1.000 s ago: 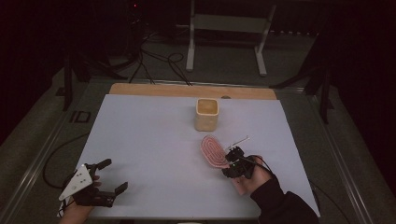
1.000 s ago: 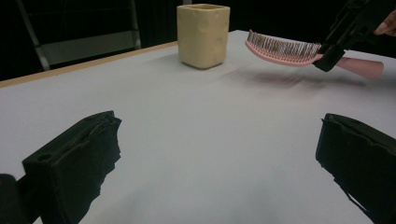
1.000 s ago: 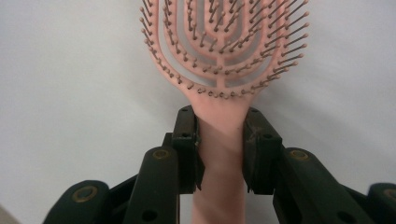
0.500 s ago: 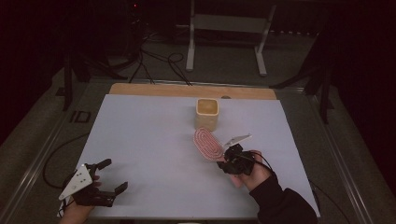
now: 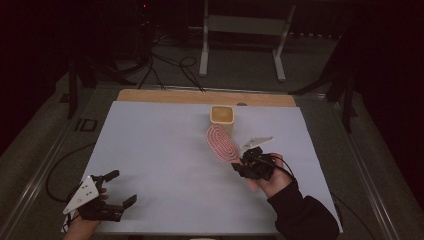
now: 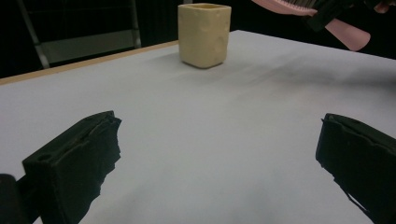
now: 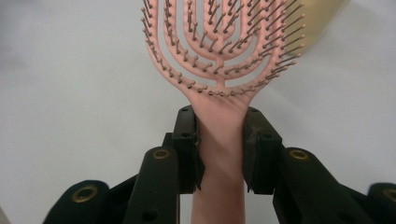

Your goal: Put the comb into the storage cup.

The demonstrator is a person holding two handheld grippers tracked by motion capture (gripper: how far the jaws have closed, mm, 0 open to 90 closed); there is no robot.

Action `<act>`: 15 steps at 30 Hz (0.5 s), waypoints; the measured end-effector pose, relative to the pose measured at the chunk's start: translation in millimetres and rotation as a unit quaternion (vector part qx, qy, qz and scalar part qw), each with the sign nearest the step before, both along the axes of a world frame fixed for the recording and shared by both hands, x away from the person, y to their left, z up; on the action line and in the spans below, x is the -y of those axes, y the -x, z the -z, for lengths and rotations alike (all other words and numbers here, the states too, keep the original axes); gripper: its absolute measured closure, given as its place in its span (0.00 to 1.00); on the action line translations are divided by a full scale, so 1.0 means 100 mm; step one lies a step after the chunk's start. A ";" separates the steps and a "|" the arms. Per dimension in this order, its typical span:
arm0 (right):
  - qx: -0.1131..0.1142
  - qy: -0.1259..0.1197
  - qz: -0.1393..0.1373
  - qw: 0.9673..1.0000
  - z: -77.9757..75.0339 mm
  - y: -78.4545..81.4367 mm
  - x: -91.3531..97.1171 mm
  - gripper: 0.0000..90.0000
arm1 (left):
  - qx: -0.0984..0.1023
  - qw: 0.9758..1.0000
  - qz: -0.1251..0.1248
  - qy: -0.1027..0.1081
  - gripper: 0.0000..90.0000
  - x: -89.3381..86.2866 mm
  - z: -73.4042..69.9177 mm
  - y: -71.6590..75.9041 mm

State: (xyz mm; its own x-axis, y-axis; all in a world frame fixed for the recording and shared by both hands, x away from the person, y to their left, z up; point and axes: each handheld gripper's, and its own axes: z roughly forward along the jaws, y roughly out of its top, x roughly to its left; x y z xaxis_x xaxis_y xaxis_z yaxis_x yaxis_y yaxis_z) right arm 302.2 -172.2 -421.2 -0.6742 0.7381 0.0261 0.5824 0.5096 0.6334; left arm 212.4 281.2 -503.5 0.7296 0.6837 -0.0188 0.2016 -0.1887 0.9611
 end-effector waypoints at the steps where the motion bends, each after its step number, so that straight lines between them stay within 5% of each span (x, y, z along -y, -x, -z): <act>1: 0.003 -0.002 -0.001 1.000 -0.01 0.00 0.00 0.78 | 0.000 1.000 0.000 0.000 0.00 0.00 0.00 0.00; 15: 0.044 -0.026 0.002 0.999 -0.21 -0.11 -0.02 0.78 | 0.000 1.000 -0.001 -0.001 0.00 0.00 0.00 0.00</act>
